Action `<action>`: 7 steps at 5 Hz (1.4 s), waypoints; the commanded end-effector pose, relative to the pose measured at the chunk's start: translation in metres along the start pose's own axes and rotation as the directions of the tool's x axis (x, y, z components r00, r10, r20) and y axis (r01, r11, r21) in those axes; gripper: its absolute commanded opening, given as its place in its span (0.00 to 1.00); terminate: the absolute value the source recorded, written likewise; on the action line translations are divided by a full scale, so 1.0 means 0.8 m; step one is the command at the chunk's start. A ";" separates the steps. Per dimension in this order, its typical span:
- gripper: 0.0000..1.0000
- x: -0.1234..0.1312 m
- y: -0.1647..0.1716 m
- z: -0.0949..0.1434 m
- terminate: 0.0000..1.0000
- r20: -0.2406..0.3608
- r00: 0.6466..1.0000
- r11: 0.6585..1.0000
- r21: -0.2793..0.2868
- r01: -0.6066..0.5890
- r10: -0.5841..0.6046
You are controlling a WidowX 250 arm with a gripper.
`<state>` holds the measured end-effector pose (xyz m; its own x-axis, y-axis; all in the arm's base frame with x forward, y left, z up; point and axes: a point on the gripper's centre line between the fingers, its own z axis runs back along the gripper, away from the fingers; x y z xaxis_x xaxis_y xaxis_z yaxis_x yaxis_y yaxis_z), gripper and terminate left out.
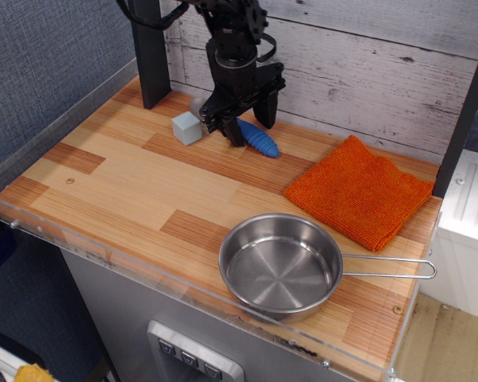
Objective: Move the spoon to the bottom left corner of table.
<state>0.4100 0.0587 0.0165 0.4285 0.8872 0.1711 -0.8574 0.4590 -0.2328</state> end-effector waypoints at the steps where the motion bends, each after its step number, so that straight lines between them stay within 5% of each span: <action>1: 0.00 0.001 -0.014 0.025 0.00 0.028 0.999 0.999 -0.037 0.025 -0.024; 4: 0.00 0.009 -0.031 0.073 0.00 0.082 0.996 0.993 -0.106 0.043 -0.034; 7: 0.00 -0.022 -0.008 0.145 0.00 0.115 0.992 0.985 -0.159 0.070 -0.052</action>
<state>0.3701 0.0372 0.1056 0.4398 0.8601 0.2585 -0.7984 0.5062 -0.3261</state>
